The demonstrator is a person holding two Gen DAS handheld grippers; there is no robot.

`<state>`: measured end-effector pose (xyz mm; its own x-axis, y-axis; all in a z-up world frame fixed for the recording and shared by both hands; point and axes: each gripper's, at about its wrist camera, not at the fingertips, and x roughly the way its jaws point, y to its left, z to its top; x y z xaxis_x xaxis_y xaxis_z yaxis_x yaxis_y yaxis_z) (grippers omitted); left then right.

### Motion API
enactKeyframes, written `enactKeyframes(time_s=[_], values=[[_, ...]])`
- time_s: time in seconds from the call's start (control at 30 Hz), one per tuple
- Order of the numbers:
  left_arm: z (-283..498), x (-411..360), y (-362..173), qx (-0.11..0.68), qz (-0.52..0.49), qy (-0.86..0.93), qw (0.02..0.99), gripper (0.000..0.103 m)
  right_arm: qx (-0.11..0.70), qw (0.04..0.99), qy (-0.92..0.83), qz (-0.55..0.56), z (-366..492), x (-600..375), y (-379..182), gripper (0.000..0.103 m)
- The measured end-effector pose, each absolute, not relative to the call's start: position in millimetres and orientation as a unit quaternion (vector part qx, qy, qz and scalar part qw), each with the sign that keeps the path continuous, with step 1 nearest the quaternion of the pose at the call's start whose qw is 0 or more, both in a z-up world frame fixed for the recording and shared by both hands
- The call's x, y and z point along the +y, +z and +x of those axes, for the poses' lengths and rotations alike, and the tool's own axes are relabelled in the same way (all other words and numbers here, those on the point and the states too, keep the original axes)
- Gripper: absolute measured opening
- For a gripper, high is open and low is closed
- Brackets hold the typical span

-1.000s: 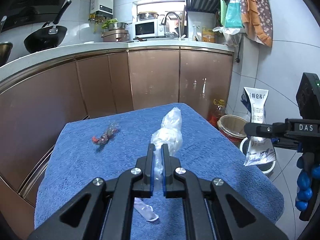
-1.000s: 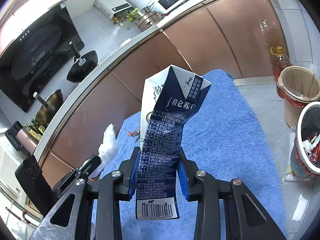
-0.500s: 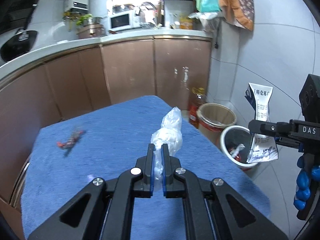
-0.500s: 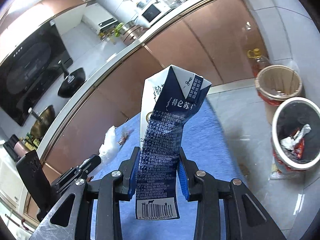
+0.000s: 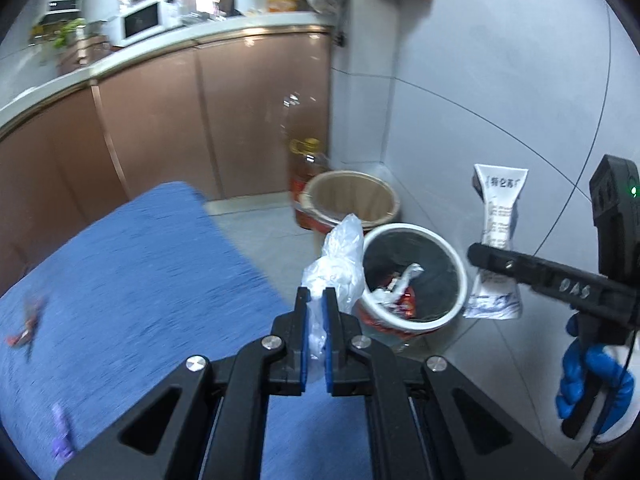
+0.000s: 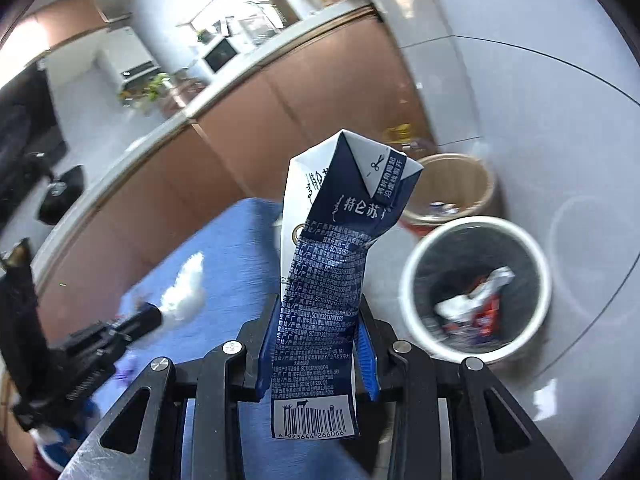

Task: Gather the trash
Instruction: 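Carry the plastic bag and milk carton to the bin and release both, then move both open tools back over the table toward the remaining trash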

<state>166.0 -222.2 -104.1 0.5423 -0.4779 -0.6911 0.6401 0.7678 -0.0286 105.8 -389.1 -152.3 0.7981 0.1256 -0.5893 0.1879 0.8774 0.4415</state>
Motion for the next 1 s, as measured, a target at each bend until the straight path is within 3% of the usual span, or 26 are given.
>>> enactKeyframes(time_s=[0.37,0.7,0.73,0.8,1.0], values=[[224.3,-352.4,-149.5,0.417,0.116,-0.366,0.824,0.005,0.363,0.899,-0.103,0.221,149.0,-456.1,-206.6,0.032],[273.3,-418.8,-191.6,0.468,0.09,-0.375,0.795,0.007,0.409,0.872,-0.154,0.22,180.2,-495.1,-256.3,0.034],[278.2,-424.3,-194.6,0.471,0.087,-0.376,0.793,0.008,0.411,0.871,-0.156,0.221,181.7,-497.5,-259.5,0.035],[285.7,-431.0,-199.4,0.48,0.08,-0.382,0.786,0.009,0.415,0.869,-0.164,0.214,182.3,-496.7,-260.8,0.048],[286.9,-425.7,-189.7,0.469,0.069,-0.386,0.791,0.012,0.414,0.87,-0.173,0.203,171.7,-487.5,-253.7,0.052]])
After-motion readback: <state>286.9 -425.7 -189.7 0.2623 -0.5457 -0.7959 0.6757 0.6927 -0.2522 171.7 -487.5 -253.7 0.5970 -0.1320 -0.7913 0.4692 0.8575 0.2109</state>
